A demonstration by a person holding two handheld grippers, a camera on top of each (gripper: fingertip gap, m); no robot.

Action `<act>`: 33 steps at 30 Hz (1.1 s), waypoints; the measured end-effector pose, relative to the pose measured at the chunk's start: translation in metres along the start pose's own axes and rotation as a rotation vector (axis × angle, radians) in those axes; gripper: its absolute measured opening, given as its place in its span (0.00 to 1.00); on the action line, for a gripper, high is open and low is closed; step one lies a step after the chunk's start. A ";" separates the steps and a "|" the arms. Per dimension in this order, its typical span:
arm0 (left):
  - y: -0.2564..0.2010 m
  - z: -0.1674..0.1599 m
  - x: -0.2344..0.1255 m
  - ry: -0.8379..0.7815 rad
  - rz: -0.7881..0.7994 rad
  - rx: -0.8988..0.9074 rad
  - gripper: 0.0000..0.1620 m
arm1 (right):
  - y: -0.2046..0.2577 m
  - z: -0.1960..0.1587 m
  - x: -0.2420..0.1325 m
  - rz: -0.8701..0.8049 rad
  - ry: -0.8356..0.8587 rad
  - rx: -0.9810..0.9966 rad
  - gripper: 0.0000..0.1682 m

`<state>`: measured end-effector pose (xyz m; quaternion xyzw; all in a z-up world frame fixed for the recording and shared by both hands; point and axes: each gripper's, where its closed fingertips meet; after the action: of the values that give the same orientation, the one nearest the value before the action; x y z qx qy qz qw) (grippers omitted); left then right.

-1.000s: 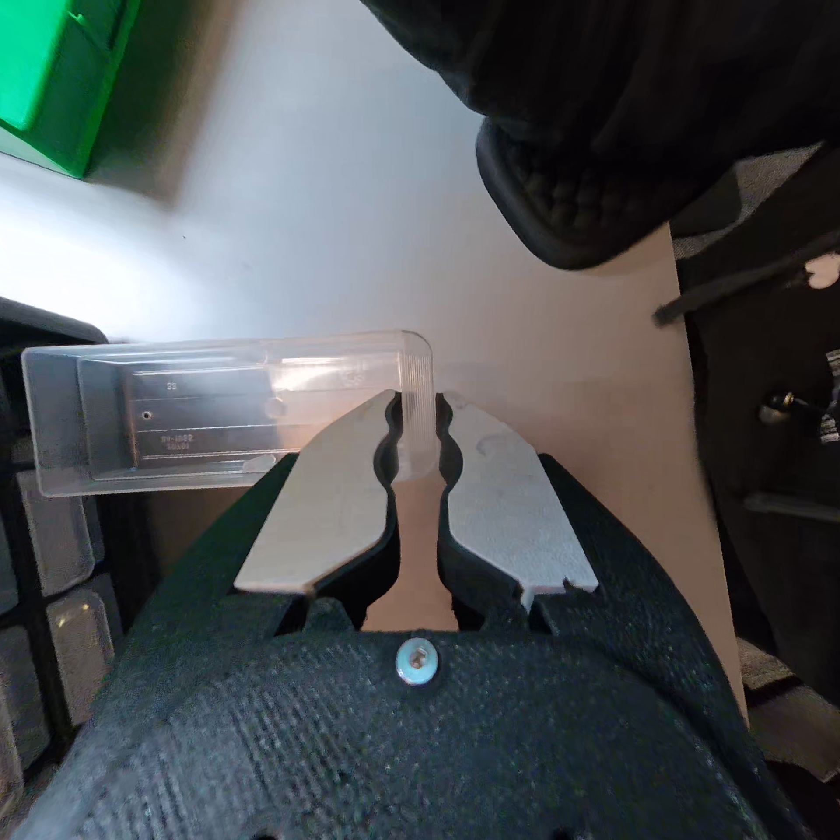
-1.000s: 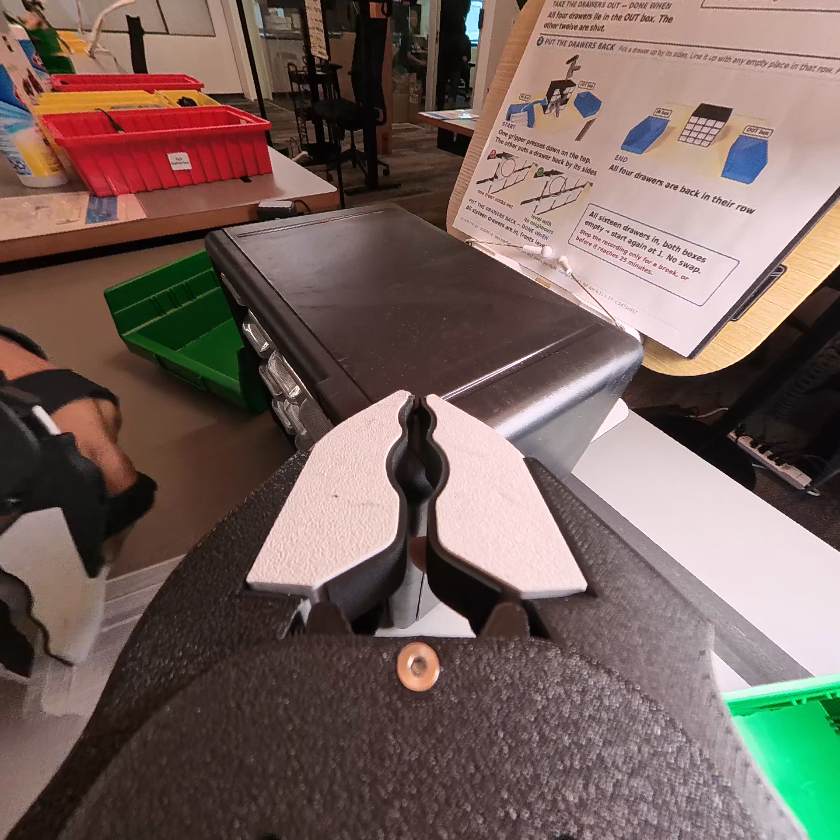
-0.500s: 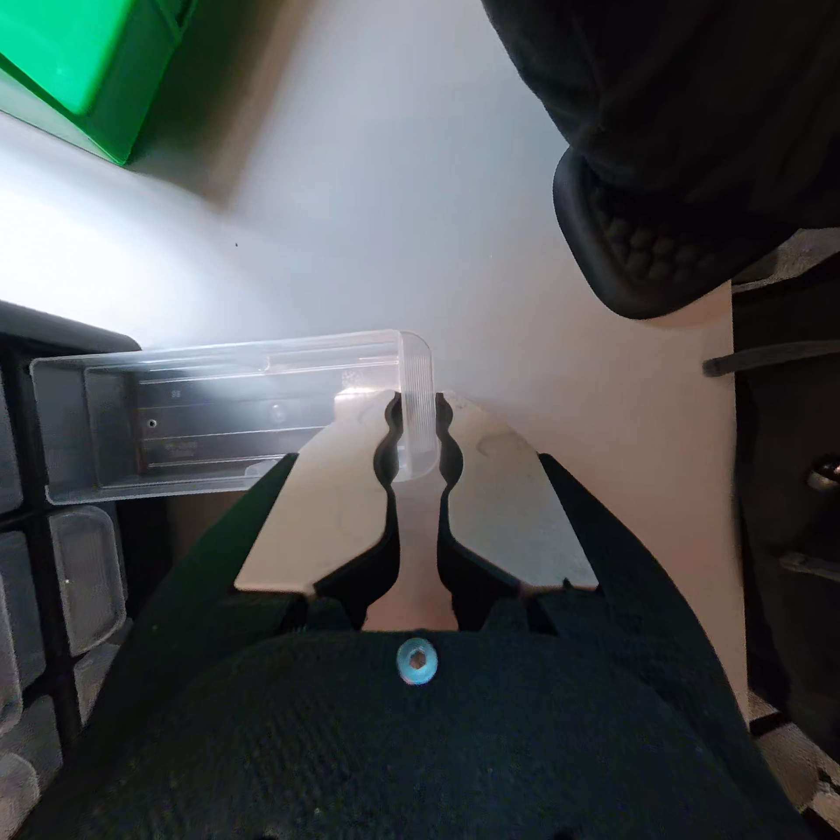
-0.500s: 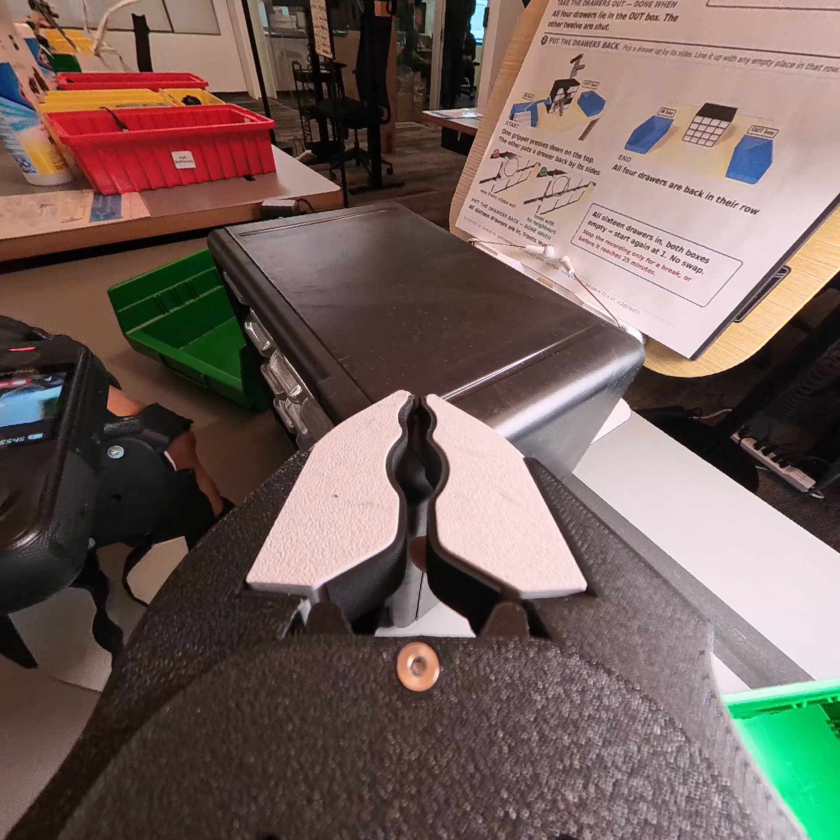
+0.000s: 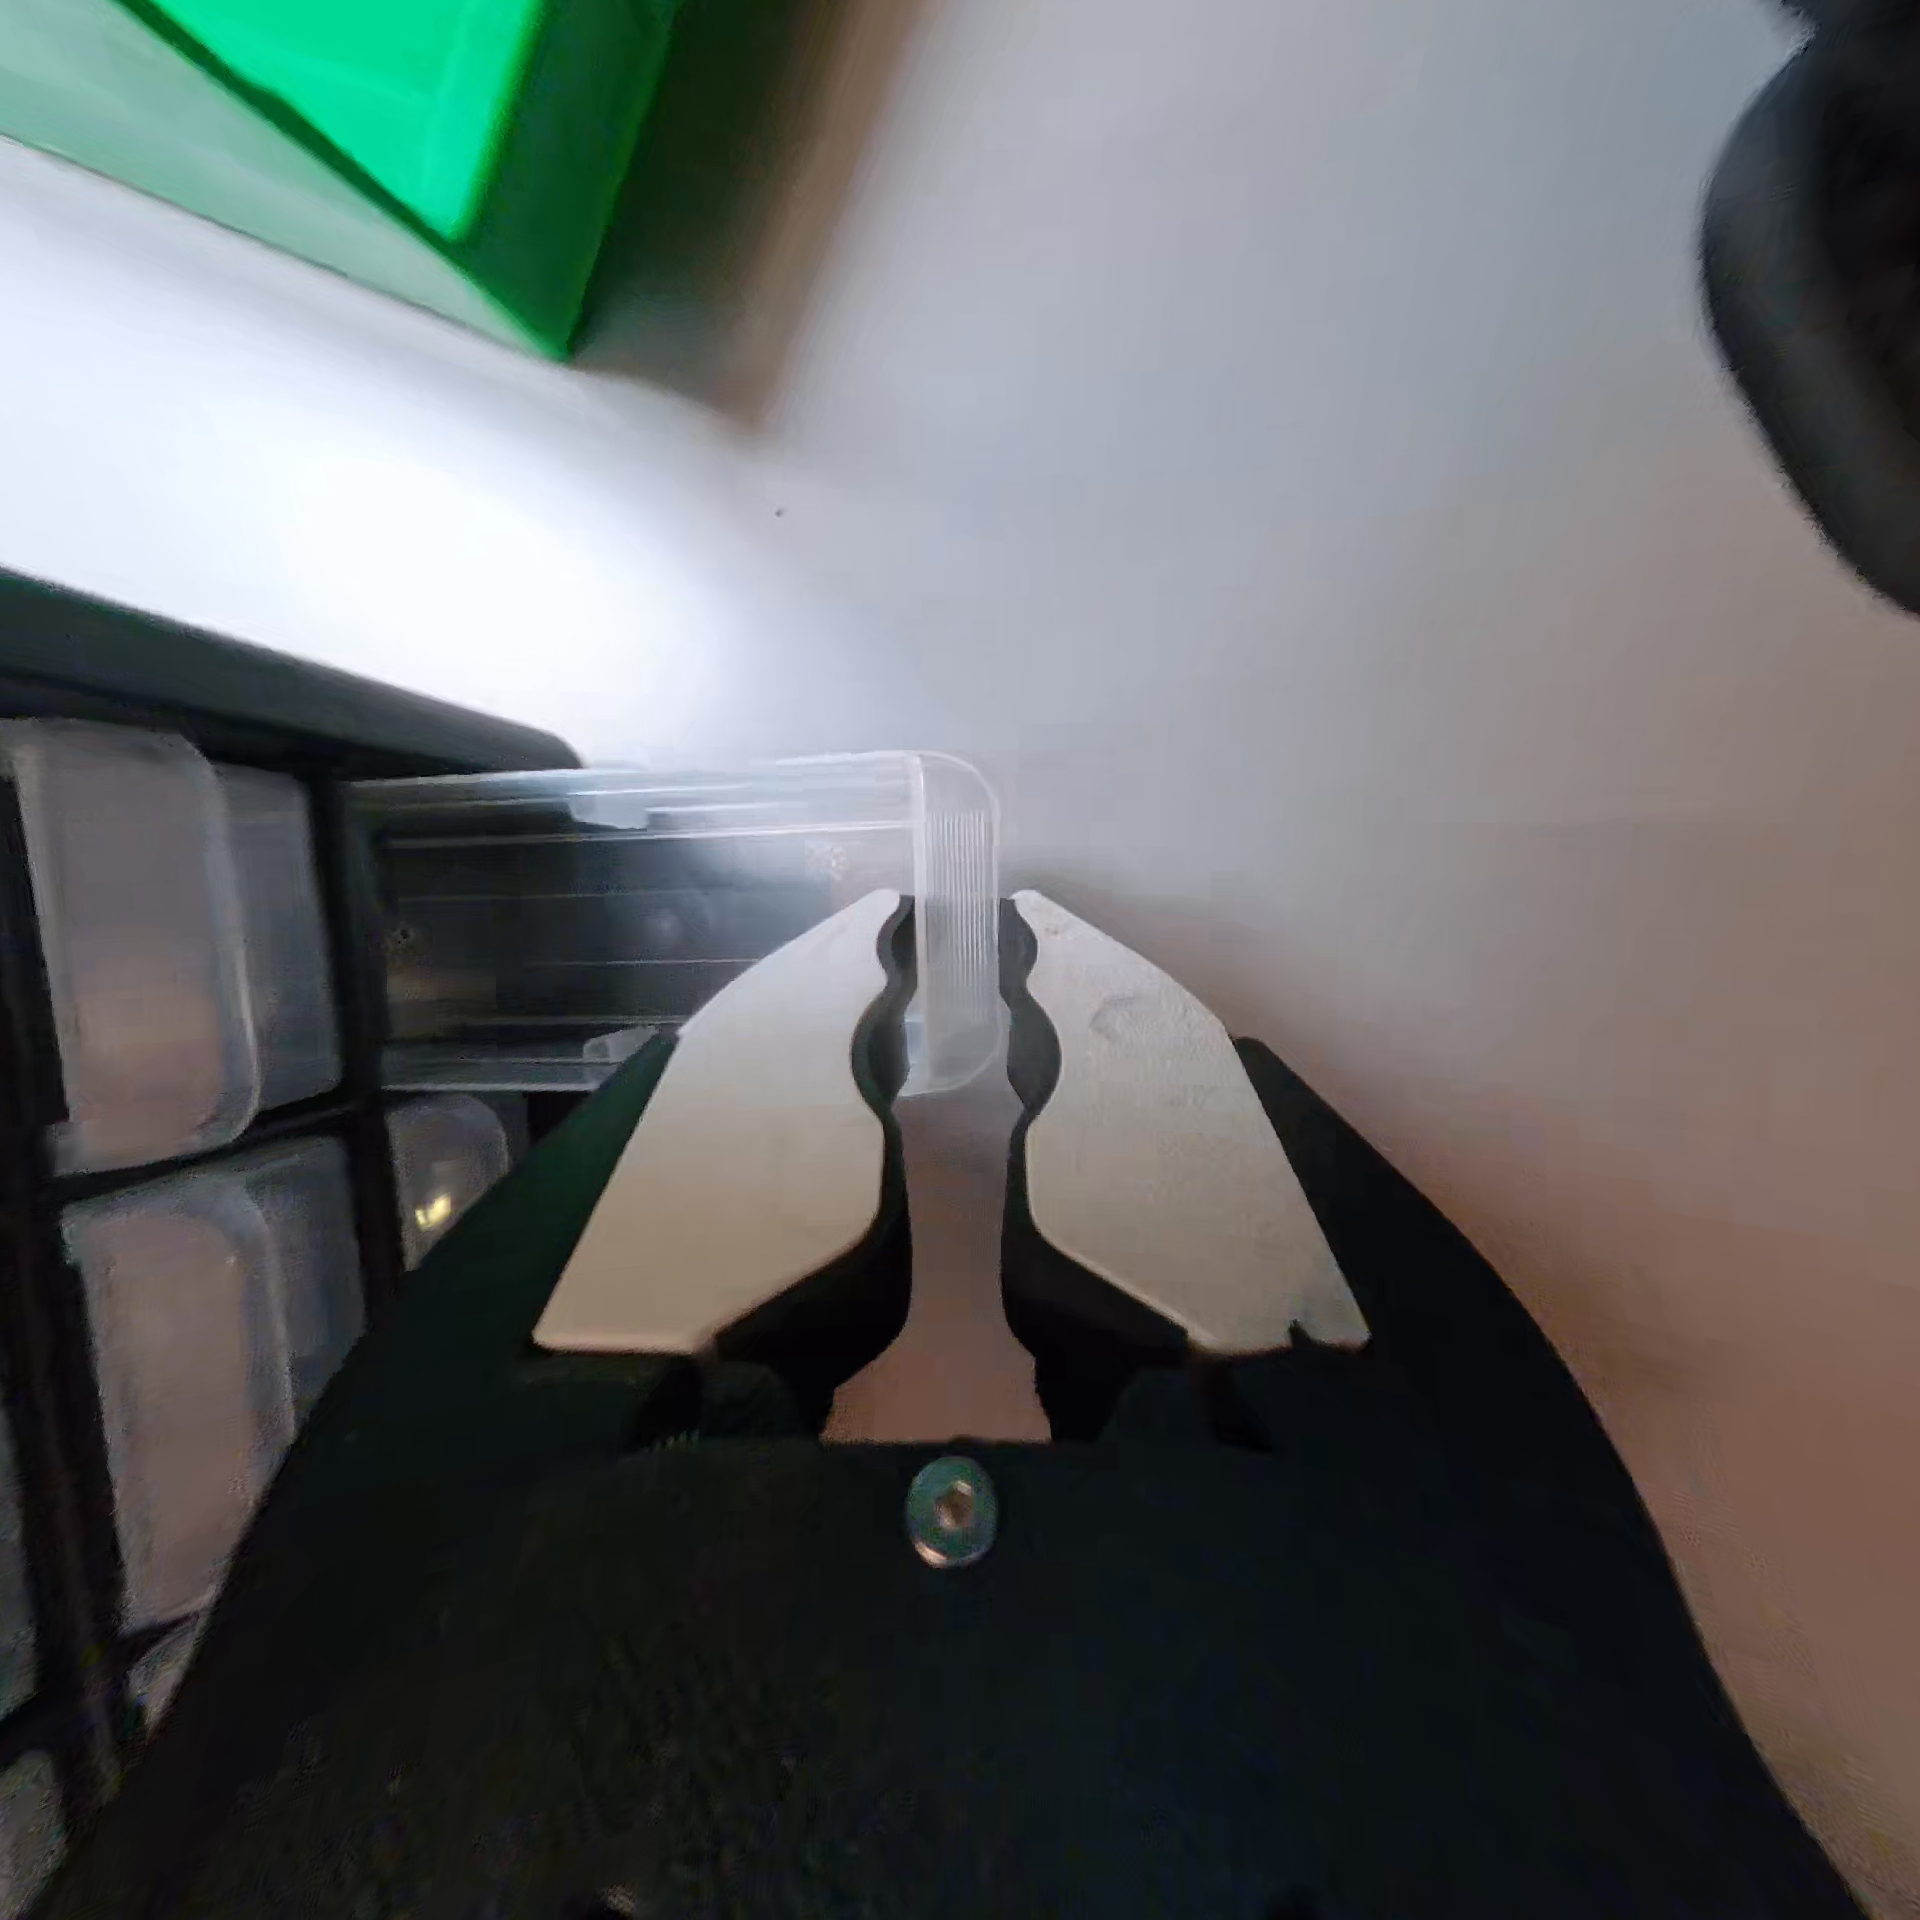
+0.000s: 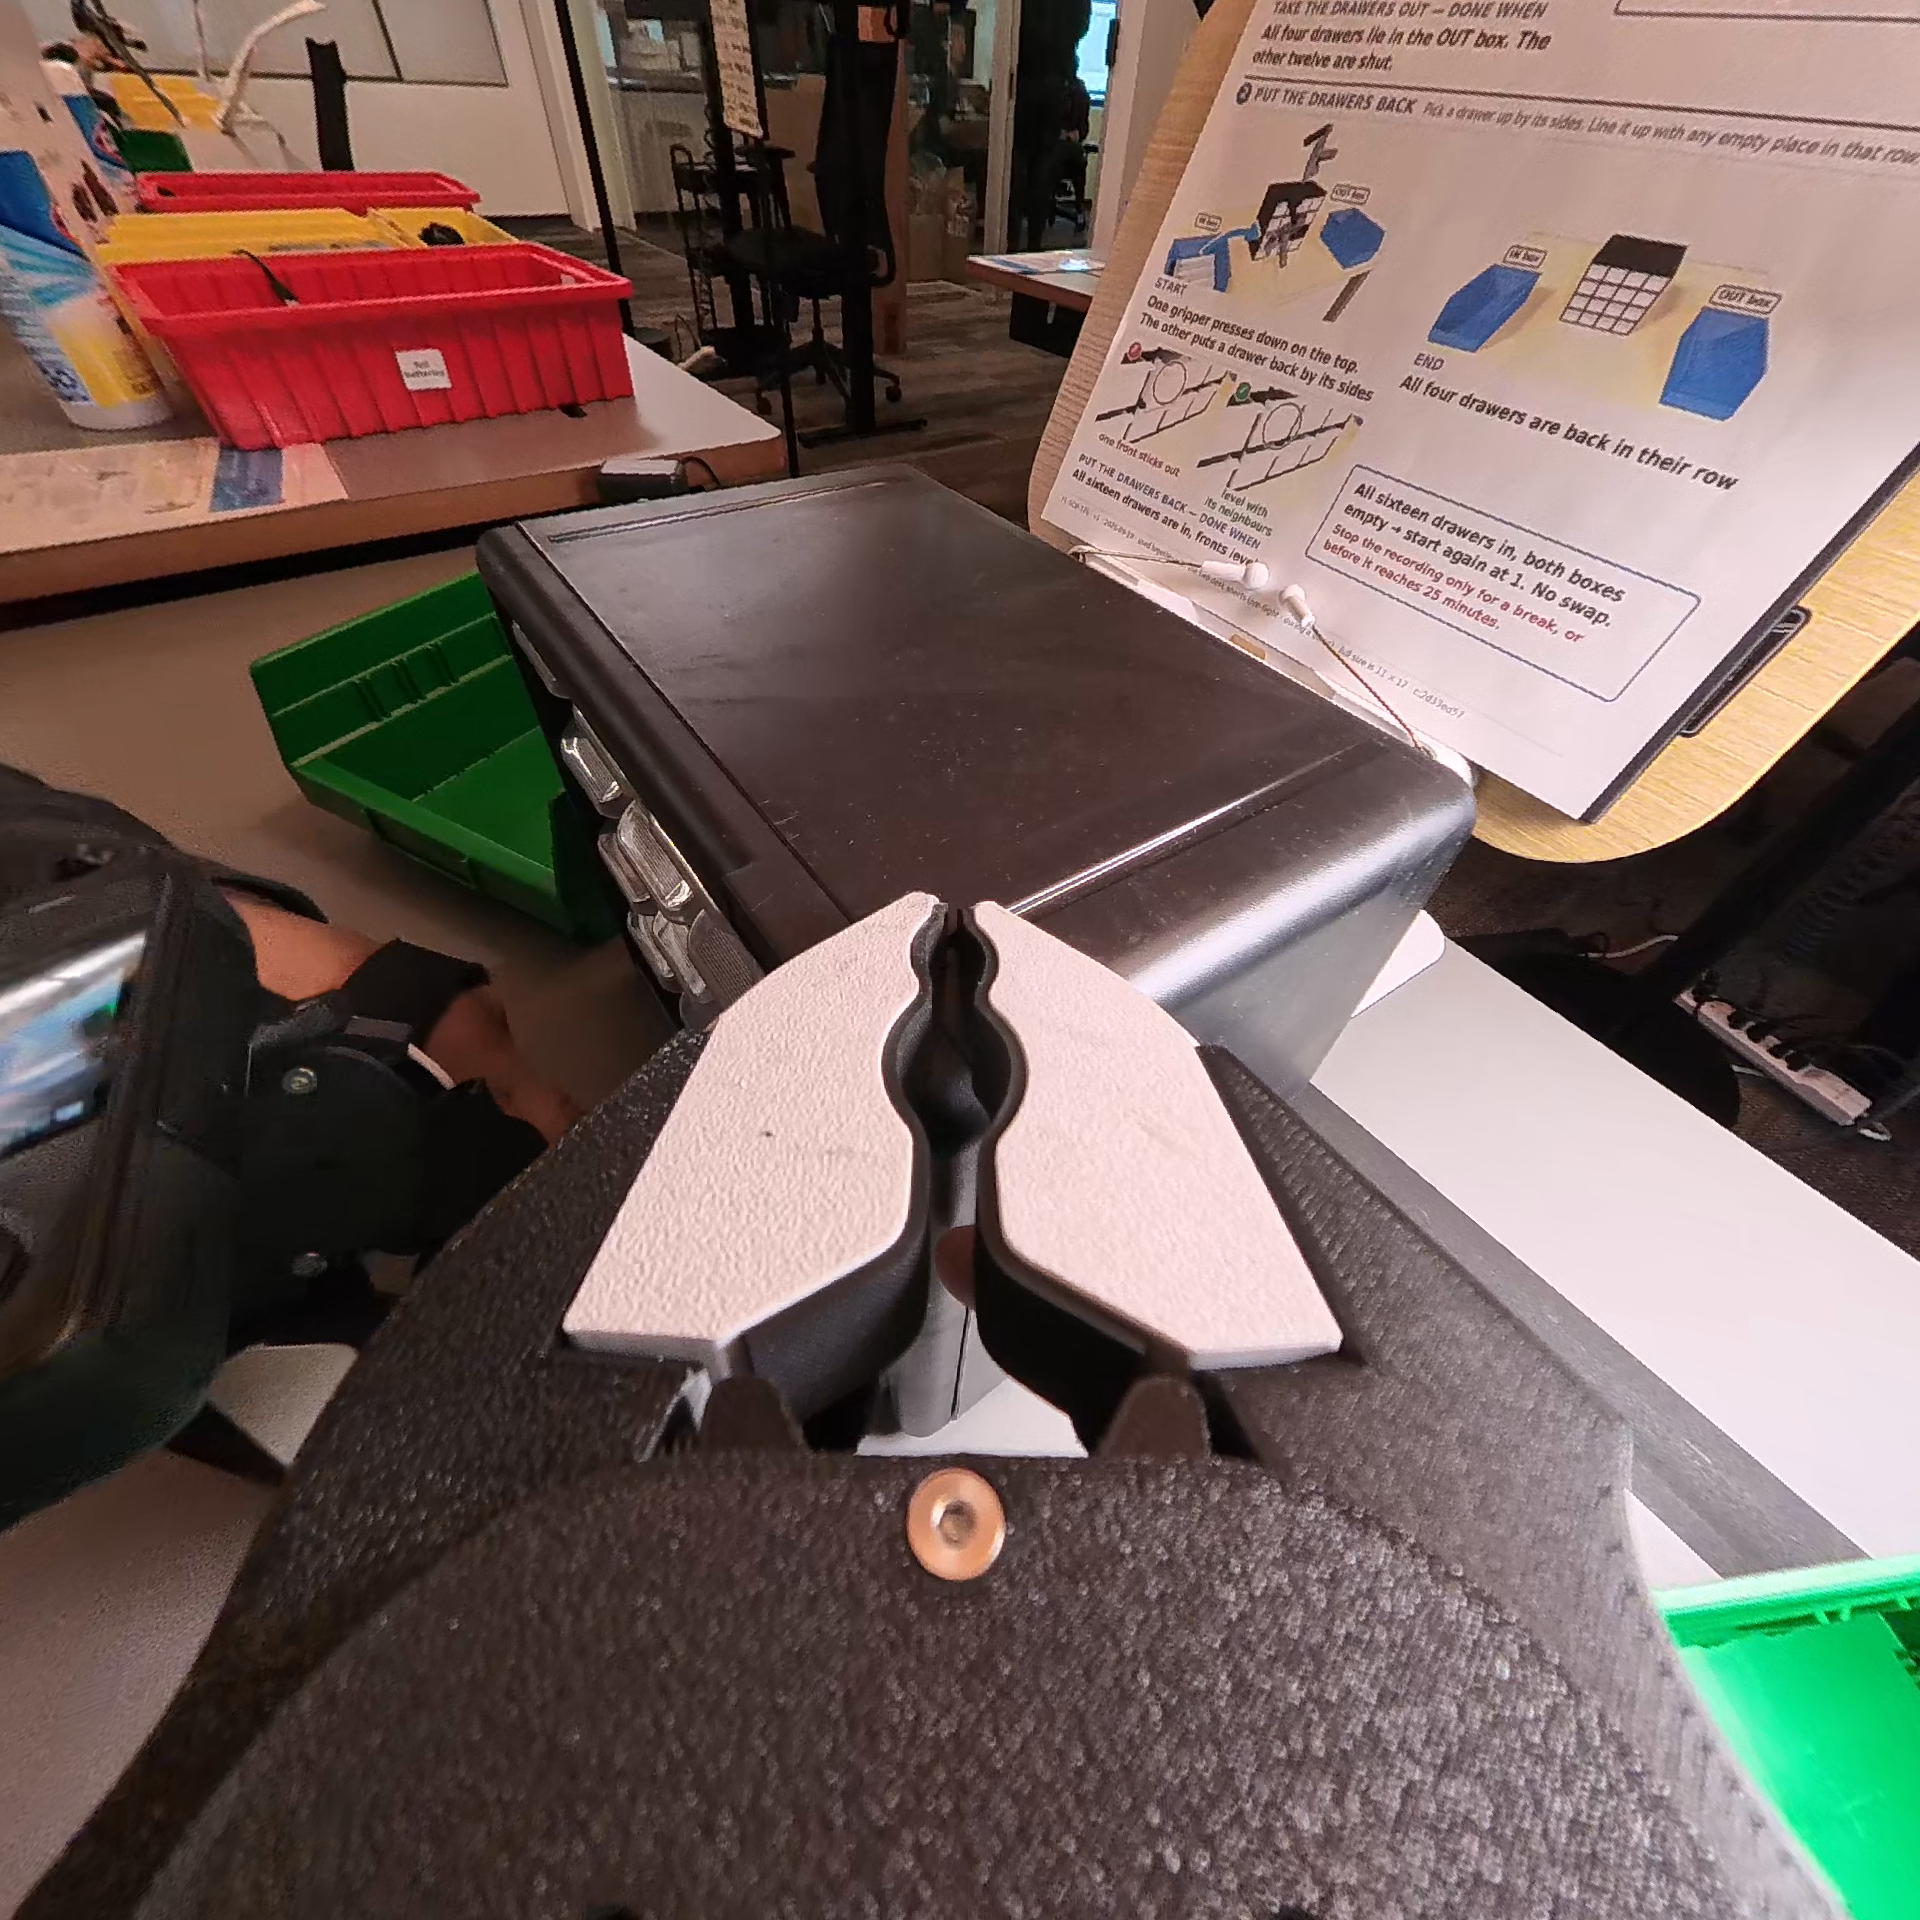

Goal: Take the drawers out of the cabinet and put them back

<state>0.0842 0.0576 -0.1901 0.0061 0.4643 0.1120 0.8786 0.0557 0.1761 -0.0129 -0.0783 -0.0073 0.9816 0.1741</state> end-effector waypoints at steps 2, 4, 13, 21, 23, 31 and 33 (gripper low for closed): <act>0.009 -0.005 0.005 -0.007 0.051 0.010 0.09 | 0.000 0.000 0.000 0.001 0.000 0.001 0.01; 0.015 -0.003 0.008 -0.047 0.082 0.002 0.09 | 0.000 0.000 0.000 0.003 -0.002 0.003 0.01; 0.059 0.002 -0.001 -0.202 0.383 -0.046 0.14 | 0.000 0.000 0.000 0.003 -0.002 0.002 0.01; 0.049 0.001 -0.011 -0.248 0.435 -0.045 0.03 | 0.000 0.000 0.000 0.004 -0.003 0.007 0.01; 0.053 -0.002 -0.008 -0.236 0.456 -0.047 0.00 | 0.000 0.000 0.000 0.002 -0.003 0.008 0.01; 0.077 -0.007 -0.001 -0.252 0.519 -0.111 0.00 | 0.000 0.000 0.000 0.003 -0.004 0.011 0.01; 0.082 -0.010 0.002 -0.253 0.530 -0.129 0.00 | 0.000 0.000 0.000 0.004 -0.004 0.011 0.01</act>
<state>0.0613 0.1373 -0.1875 0.0853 0.3253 0.3652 0.8681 0.0559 0.1764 -0.0131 -0.0752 -0.0019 0.9821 0.1725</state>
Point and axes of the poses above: each gripper's, where its closed fingertips meet, x out along the fingers, z out of its top, y = z × x across the jaws, and after that the axes turned 6 degrees about -y, right-handed
